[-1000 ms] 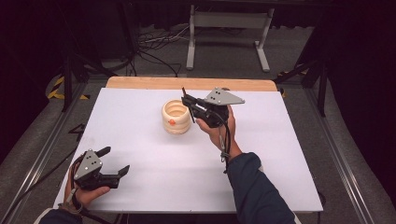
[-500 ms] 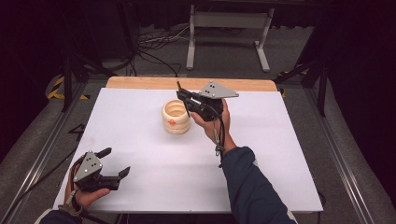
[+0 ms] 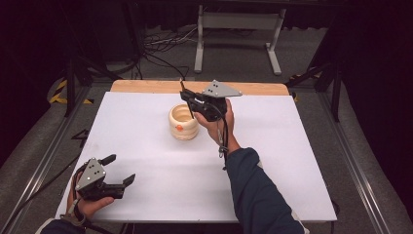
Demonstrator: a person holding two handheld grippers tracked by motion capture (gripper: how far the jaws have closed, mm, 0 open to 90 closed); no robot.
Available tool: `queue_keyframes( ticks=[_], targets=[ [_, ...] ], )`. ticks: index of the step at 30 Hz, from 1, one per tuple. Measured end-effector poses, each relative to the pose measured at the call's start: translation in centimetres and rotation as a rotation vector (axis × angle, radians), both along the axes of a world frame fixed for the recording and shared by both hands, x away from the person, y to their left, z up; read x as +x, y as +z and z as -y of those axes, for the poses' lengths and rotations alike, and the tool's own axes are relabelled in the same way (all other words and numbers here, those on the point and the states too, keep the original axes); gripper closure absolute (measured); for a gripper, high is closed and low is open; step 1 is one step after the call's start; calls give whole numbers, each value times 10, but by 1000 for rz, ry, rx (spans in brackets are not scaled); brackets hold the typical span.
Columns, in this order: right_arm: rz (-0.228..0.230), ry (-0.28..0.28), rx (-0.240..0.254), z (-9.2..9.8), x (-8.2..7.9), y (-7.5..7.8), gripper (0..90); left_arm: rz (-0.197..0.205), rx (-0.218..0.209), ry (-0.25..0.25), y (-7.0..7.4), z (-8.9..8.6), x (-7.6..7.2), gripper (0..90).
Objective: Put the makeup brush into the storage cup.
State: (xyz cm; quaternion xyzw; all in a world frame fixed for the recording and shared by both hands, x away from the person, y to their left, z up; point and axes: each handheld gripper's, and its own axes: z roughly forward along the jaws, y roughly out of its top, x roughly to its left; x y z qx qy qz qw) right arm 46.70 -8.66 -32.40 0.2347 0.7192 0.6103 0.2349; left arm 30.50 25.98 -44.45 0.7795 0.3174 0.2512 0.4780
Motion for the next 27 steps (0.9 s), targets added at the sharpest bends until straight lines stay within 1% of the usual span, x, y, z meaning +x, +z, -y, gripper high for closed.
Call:
queue_keyframes(
  ticks=[1, 4, 6, 12, 13, 15, 20, 23, 27],
  targets=[
    [-6, 2, 5, -1, 3, 0, 838, 8, -3, 1, 1, -1, -1, 85],
    [-10, -2, 10, -4, 8, 1, 838, 15, -12, 0, 1, -2, -2, 85],
    [-12, -7, 0, -7, 11, 0, 838, 18, -16, -2, 1, -3, -2, 85],
    [-21, -9, 3, -15, 18, -3, 838, 33, -43, -12, 3, -5, -3, 86],
    [-22, -10, 0, -16, 19, -3, 838, 35, -40, -14, 3, -5, -3, 85],
    [-21, -13, -2, -17, 20, -5, 838, 33, -46, -20, 3, -5, -3, 85],
    [-38, -19, -3, -18, 25, -11, 838, 33, -59, -18, 3, -6, -3, 92],
    [-45, -20, -10, -20, 27, -14, 838, 34, -62, -19, 3, -6, -3, 92],
    [-59, -18, -2, -21, 29, -18, 837, 33, -56, -28, 3, -6, -3, 94]
  ],
)
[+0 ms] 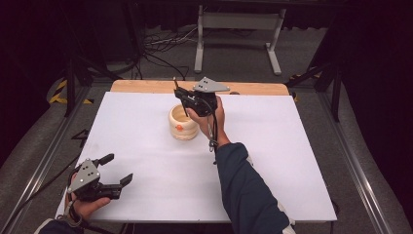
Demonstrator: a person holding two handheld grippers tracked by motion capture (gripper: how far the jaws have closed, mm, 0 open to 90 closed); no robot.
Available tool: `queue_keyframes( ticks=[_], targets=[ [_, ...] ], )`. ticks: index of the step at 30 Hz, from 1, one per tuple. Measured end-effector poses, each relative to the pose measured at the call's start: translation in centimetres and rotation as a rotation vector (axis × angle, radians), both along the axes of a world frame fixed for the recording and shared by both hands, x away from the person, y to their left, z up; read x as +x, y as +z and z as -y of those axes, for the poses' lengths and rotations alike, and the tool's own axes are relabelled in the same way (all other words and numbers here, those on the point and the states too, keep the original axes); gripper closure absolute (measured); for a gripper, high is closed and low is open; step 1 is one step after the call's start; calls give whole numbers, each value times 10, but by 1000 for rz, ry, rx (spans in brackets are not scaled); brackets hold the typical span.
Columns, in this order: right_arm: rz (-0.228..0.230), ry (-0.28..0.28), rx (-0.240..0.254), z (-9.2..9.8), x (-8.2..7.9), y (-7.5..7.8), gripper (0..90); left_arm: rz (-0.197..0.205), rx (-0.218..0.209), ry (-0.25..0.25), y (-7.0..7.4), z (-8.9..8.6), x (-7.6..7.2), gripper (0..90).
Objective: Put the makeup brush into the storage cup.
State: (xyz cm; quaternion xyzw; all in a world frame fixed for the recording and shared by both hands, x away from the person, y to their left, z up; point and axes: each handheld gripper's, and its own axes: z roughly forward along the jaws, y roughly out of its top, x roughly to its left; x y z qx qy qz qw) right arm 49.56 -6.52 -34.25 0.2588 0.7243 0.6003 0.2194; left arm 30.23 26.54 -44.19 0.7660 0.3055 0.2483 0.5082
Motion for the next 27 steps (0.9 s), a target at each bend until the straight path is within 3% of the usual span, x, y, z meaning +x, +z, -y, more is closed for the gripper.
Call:
queue_keyframes(
  ticks=[7, 27],
  targets=[
    [-24, 5, 17, 2, 0, -12, 837, -5, 1, -13, 0, 1, 0, 97],
    [-70, -52, 33, 19, -8, -43, 835, -16, 18, -31, -2, 4, 1, 98]
  ],
)
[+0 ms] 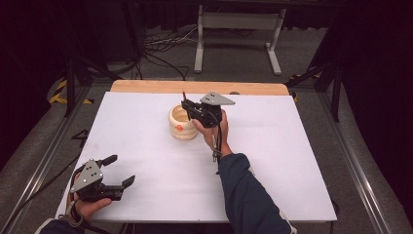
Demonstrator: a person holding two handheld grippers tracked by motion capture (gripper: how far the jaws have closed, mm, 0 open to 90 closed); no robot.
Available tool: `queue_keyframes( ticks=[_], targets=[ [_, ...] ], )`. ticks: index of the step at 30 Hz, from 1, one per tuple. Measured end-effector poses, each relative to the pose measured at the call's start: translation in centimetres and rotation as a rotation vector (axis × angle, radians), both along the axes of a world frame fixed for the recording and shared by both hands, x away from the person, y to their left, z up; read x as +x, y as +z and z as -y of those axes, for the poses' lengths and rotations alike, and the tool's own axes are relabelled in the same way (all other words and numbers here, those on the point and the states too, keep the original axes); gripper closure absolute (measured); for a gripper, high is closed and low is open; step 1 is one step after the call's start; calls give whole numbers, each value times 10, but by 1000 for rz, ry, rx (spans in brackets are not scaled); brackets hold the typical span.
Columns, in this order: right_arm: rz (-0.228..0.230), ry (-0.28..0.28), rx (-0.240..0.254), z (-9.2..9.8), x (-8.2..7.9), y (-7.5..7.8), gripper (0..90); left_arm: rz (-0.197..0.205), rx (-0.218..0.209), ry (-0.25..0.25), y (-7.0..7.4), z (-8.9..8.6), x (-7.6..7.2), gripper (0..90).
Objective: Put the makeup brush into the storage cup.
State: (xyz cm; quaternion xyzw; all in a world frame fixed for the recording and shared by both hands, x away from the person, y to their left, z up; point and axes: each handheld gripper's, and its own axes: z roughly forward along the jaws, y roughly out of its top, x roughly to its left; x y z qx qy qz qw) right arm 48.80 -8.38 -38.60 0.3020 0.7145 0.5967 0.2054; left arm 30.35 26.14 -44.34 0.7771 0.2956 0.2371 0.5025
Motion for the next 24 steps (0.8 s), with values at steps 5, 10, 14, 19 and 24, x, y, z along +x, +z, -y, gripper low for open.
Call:
queue_keyframes(
  ticks=[5, 10, 14, 19, 24],
  targets=[
    [-1, -3, -8, 1, -3, -4, 834, -3, 7, 1, 0, 1, 0, 97],
    [-19, -18, -6, 5, -3, -10, 831, -1, 13, 6, 0, 1, 0, 97],
    [-17, -21, -12, 5, -4, -10, 831, 2, 11, 9, 0, 1, 0, 97],
    [-14, -26, -20, 4, -6, -8, 822, -3, 15, 10, 0, 1, 0, 98],
    [-9, -29, -34, 6, -5, -7, 816, -7, 18, 8, -1, 2, 0, 99]
  ],
)
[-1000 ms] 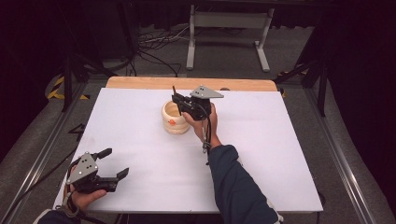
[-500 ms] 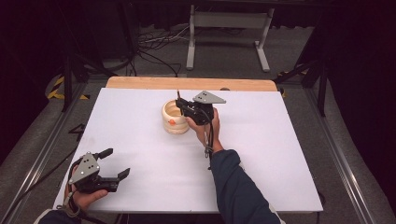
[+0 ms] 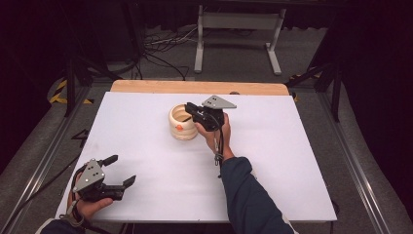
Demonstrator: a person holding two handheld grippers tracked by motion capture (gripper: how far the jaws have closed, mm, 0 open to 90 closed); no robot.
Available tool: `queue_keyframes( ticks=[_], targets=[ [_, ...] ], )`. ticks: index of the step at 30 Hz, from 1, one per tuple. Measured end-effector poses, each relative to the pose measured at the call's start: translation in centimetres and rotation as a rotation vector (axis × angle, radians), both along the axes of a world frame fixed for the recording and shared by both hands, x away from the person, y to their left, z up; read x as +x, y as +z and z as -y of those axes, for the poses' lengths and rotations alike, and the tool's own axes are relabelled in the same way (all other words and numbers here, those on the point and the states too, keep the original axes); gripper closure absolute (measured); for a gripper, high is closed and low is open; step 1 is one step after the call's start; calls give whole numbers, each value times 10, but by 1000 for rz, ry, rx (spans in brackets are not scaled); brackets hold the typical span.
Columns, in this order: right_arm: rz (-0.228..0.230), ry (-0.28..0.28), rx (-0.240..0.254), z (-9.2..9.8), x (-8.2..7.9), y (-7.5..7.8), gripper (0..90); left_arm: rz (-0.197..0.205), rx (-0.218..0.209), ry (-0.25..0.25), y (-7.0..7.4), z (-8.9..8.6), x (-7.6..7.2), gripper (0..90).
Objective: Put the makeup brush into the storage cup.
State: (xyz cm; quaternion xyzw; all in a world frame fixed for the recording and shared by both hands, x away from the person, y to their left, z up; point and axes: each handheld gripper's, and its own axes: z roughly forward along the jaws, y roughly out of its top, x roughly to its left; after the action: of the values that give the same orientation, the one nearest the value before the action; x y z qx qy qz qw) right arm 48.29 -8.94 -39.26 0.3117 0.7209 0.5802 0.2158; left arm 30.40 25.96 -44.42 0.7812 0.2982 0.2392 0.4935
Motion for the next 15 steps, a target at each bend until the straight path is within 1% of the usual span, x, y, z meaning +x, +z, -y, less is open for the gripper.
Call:
queue_keyframes(
  ticks=[1, 2, 3, 4, 6, 7, 9, 11, 14, 15],
  targets=[
    [-1, 0, -6, 0, 0, 0, 787, 0, -1, 0, 0, 0, 0, 99],
    [-2, 3, -3, 1, 0, 1, 706, 4, -6, 1, 0, 0, 0, 99],
    [5, -8, -2, 2, -1, 2, 703, 2, -7, 2, 0, -1, 0, 99],
    [9, -6, 1, 3, -2, 3, 686, 2, -5, 4, 0, -1, 0, 99],
    [26, -16, -9, 5, -5, 6, 544, 0, -5, -1, 0, 0, 0, 99],
    [31, -22, -19, 5, -6, 8, 536, 0, -5, -1, 0, 0, 0, 99],
    [41, -15, -21, 8, -9, 11, 490, 1, -2, -2, 0, 0, 0, 99],
    [50, -22, -33, 11, -11, 13, 474, -1, 3, -4, 0, 1, 0, 98],
    [63, -28, -33, 17, -17, 17, 410, -1, 6, -4, 0, 1, 0, 98],
    [63, -28, -33, 17, -17, 17, 410, -2, 8, -5, 0, 1, 0, 98]
  ],
)
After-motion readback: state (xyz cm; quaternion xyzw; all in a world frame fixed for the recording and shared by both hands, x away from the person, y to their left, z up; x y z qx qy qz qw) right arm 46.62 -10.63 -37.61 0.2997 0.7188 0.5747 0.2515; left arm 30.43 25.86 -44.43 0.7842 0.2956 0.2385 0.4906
